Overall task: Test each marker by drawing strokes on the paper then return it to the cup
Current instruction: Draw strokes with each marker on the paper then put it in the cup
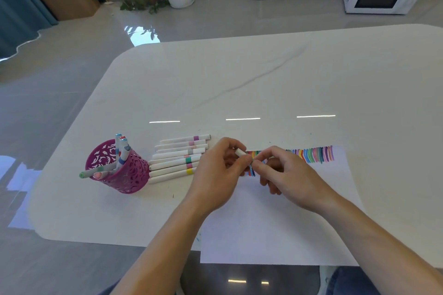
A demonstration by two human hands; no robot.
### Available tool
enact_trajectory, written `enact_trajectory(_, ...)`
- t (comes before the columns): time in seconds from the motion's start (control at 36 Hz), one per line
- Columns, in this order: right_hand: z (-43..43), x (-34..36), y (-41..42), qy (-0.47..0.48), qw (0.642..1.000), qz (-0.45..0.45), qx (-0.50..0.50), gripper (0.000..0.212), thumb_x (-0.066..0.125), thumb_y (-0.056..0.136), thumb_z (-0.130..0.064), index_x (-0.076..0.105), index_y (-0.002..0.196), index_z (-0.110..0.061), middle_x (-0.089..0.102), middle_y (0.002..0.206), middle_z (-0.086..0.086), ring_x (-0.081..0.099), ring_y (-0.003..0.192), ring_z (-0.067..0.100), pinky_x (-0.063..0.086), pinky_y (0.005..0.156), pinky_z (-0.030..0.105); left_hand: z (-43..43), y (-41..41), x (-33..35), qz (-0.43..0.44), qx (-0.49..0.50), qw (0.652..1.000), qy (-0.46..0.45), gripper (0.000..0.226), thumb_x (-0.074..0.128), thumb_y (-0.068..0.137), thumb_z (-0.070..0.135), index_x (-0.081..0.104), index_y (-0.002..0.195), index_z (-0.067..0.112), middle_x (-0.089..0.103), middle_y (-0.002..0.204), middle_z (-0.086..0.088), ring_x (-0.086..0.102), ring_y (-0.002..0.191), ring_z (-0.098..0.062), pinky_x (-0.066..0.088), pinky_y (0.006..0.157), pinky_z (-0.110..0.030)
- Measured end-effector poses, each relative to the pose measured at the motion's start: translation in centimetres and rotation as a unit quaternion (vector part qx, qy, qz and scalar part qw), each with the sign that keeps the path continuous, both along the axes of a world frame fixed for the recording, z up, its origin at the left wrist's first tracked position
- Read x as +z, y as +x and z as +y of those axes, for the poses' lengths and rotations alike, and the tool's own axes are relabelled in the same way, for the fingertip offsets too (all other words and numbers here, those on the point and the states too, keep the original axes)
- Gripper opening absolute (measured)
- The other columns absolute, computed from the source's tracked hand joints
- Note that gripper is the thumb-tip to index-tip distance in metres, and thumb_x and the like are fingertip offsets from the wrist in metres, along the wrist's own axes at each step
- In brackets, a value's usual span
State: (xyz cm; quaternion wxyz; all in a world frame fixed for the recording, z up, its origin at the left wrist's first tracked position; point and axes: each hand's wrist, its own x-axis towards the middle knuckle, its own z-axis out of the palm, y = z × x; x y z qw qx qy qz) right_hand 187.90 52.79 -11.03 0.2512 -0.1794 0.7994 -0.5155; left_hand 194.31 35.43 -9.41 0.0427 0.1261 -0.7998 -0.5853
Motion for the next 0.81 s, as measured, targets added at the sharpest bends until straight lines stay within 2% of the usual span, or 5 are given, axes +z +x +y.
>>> enact_trajectory(0.14,0.5,-0.2,-0.2,0.029,0.999,0.024,0.02,0.021,0.066,0.092,-0.054,0.068,0.089,-0.033,0.072,0.07,-0.004,0.06,0.056,0.005,0.049,0.06,0.027,-0.3,0.3,-0.3,-0.044,-0.064,0.99,-0.121,0.001,0.059,0.099,0.031,0.059,0.099,0.031,0.072,0.082,0.012,0.068,0.072,-0.004,0.054,0.068,-0.022)
enact_trajectory(0.25,0.6,-0.4,0.2,0.076,0.993,0.077,0.037,0.033,0.064,0.092,-0.06,0.071,0.081,-0.029,0.058,0.063,-0.01,0.046,0.055,0.003,0.036,0.056,0.021,-0.4,0.5,-0.2,-0.041,-0.132,0.96,-0.245,0.017,0.045,0.104,0.029,0.061,0.105,0.03,0.064,0.085,0.015,0.057,0.077,0.001,0.041,0.067,-0.013)
enact_trajectory(0.36,0.8,-0.4,0.5,0.113,0.984,0.127,0.053,0.037,0.061,0.095,-0.058,0.061,0.073,-0.028,0.059,0.062,-0.01,0.048,0.056,0.007,0.039,0.057,0.026,-0.3,0.9,-0.3,-0.035,-0.172,0.935,-0.307,0.022,0.039,0.107,0.028,0.059,0.103,0.02,0.059,0.092,0.008,0.05,0.083,-0.008,0.041,0.075,-0.025)
enact_trajectory(0.61,0.6,0.1,0.9,0.145,0.968,0.201,0.044,0.054,0.051,0.093,-0.067,0.04,0.061,-0.025,0.045,0.052,-0.005,0.042,0.051,0.013,0.026,0.05,0.022,-0.1,0.7,0.0,-0.007,-0.111,0.955,-0.275,0.023,0.047,0.102,0.021,0.065,0.087,0.026,0.057,0.067,0.014,0.055,0.072,0.0,0.034,0.059,-0.011)
enact_trajectory(0.81,0.7,0.4,0.9,0.157,0.958,0.234,0.048,0.056,0.052,0.094,-0.066,0.043,0.061,-0.022,0.046,0.052,-0.003,0.04,0.049,0.014,0.03,0.051,0.027,0.2,0.8,0.1,0.004,-0.092,0.961,-0.262,0.024,0.051,0.101,0.022,0.067,0.086,0.032,0.058,0.064,0.015,0.06,0.066,-0.002,0.043,0.058,-0.015)
